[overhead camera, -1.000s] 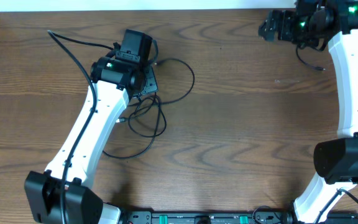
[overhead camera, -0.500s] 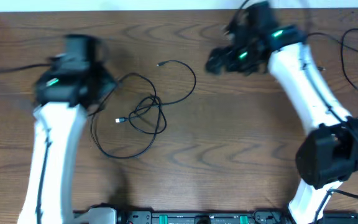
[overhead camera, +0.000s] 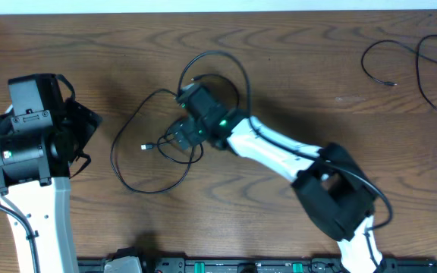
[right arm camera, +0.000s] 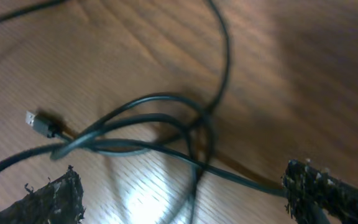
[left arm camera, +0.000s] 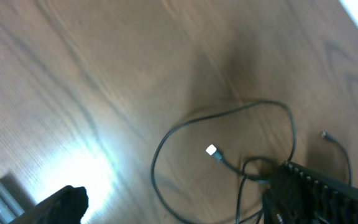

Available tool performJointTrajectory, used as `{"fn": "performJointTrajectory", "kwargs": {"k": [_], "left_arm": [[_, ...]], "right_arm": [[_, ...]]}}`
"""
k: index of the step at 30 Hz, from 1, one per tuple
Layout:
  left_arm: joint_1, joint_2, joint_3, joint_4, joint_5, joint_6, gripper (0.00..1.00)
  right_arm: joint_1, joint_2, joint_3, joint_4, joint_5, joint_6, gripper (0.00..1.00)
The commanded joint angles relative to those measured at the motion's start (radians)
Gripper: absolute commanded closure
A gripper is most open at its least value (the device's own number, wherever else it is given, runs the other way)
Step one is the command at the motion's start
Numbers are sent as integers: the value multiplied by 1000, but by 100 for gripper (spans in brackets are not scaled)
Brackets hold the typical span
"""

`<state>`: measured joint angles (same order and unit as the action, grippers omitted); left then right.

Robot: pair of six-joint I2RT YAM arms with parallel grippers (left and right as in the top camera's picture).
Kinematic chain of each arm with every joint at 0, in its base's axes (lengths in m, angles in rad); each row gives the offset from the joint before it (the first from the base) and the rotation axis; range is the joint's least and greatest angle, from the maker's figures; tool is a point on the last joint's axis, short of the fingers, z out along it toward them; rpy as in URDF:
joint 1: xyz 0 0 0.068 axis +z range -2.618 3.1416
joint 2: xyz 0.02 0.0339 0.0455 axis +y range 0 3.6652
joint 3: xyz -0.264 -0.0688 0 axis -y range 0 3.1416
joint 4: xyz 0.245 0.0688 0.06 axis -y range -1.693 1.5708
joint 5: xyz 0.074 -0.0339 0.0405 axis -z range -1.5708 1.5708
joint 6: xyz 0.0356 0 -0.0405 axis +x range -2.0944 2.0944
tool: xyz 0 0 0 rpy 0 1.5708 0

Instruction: Untangle cables

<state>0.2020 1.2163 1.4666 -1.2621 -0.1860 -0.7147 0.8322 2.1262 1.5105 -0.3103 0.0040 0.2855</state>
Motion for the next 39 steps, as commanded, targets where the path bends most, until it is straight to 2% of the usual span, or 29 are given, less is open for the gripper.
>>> {"fn": "performJointTrajectory", "kwargs": {"k": [1,9,10,12,13,14,17,23,35,39], "left_arm": [[5,0,5,-28,-6,-9,1],[5,0,5,-29,-6,-8,0],[5,0,5,-29,-6,-8,0],[5,0,5,-29,-6,-8,0],[5,0,5,-29,-6,-8,0],[5,0,5,-29,-6,-8,0],[5,0,5,-29,-6,-8,0],[5,0,5,-29,-6,-8,1],[5,0,5,-29,-6,-8,0],[5,0,5,-29,-6,-8,0]], "right_arm": [[2,81,-2,69,99,55,1],[7,178,-2,199,153,59,2],[7,188,-2,195,171,58,9],[7,204,-2,169,212,58,40],[7,209,-2,156,225,59,60],[5,212,-2,137,243,59,75],[-8,214,-2,70,316,58,99],[-125,214,-2,-63,364,58,99],[-555,214,-2,-240,238,57,99],[-673,214,-2,-226,93,-105,99]]}}
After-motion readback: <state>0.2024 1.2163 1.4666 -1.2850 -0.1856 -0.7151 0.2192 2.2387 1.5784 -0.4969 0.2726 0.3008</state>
